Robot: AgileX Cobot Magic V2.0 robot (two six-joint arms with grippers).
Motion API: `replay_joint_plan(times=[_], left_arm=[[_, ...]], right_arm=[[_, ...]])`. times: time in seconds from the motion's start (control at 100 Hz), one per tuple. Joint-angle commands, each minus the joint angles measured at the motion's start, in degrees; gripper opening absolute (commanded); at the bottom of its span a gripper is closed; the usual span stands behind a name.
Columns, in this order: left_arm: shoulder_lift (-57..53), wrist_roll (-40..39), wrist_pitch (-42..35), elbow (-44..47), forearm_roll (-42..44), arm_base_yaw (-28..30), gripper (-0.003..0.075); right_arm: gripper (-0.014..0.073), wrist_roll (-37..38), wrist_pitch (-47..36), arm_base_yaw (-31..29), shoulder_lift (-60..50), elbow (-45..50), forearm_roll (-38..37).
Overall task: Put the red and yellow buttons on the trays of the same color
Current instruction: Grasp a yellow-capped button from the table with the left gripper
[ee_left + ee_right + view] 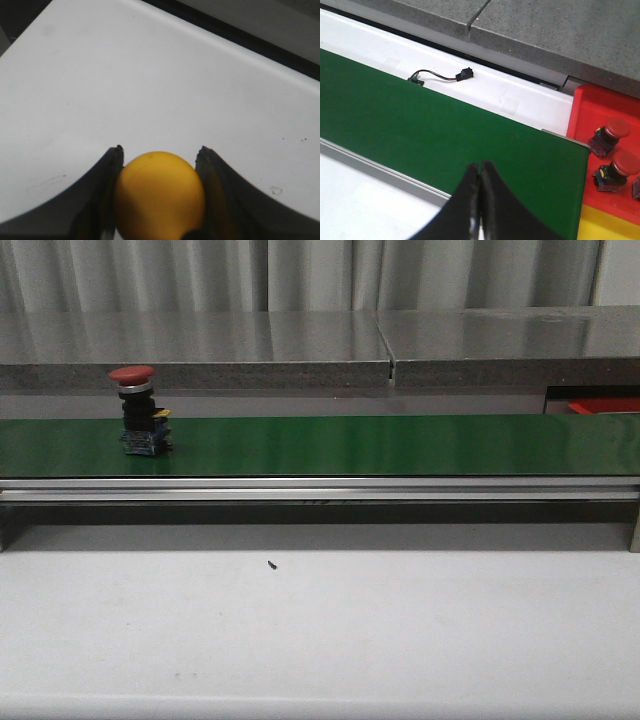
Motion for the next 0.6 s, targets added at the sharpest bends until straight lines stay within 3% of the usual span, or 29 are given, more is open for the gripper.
replay_joint_plan(times=[0.0,0.06,0.44,0.59], left_arm=[[-5.04,-0.47,-0.89,-1.84,-2.14,0.15,0.0016],[-6.14,-0.47,0.21,-1.84,-2.44,0.15,-0.0020],[-20.96,0.19,9.03,-1.57,-6.20,-2.02,-0.0019],[-26.62,0.73,9.98,2.91,-6.08,-5.18,-0.0019]], right_arm=[[-0.0098,-0.38,-2.05,0.12,-0.99,-1.54,1.50],[-0.0098,-0.38,-2.05,0.12,-0.99,-1.54,1.50],[-0.0098,-0.38,-2.05,0.12,-0.99,-1.54,1.50],[-0.0098,-0.38,-2.05,0.12,-0.99,-1.54,1.50]])
